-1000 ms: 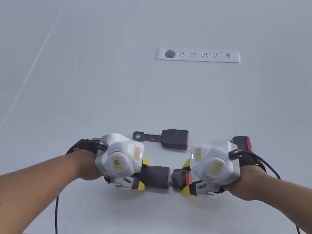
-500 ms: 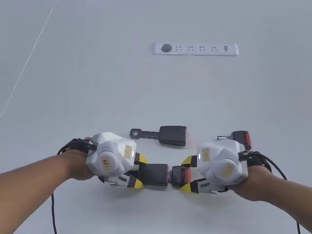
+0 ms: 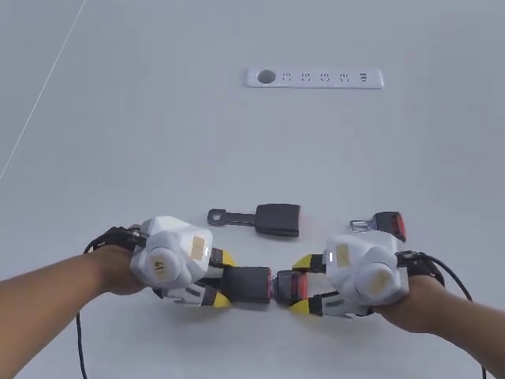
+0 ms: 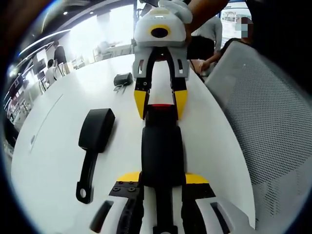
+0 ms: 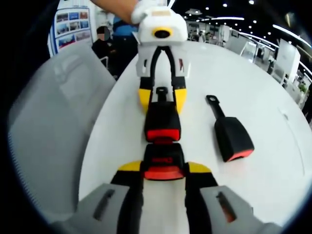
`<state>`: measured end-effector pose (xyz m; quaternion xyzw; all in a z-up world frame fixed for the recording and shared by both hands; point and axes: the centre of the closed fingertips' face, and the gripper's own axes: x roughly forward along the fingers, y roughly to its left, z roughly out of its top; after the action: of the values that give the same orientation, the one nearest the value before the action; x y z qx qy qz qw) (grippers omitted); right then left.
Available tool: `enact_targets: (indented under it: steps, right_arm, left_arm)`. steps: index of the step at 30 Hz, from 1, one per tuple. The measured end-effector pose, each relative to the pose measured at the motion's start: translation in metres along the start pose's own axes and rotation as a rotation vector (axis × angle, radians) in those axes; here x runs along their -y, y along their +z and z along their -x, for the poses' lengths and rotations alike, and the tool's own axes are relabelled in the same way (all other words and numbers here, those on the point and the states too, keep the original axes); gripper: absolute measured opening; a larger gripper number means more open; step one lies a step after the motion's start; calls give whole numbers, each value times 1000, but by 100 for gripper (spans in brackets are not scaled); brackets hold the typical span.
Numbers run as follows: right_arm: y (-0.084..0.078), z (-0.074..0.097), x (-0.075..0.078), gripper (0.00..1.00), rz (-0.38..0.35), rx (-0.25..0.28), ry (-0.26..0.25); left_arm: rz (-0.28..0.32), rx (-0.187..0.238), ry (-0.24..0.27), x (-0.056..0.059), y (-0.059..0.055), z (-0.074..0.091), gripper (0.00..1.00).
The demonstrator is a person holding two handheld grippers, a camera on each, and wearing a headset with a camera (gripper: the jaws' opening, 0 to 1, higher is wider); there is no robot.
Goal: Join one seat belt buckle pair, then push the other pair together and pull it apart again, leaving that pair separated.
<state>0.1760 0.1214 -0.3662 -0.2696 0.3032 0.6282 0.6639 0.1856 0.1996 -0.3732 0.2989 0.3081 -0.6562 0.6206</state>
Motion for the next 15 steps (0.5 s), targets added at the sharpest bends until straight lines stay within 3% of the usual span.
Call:
enact_targets:
  steps: [11, 15]
  right_arm:
    - [0, 0, 0, 32, -2, 15, -7]
    - [1, -2, -2, 33, 4, -3, -6]
  left_arm:
    - [-6, 9, -2, 1, 1, -1, 29]
    - [-2, 6, -2, 2, 3, -2, 31]
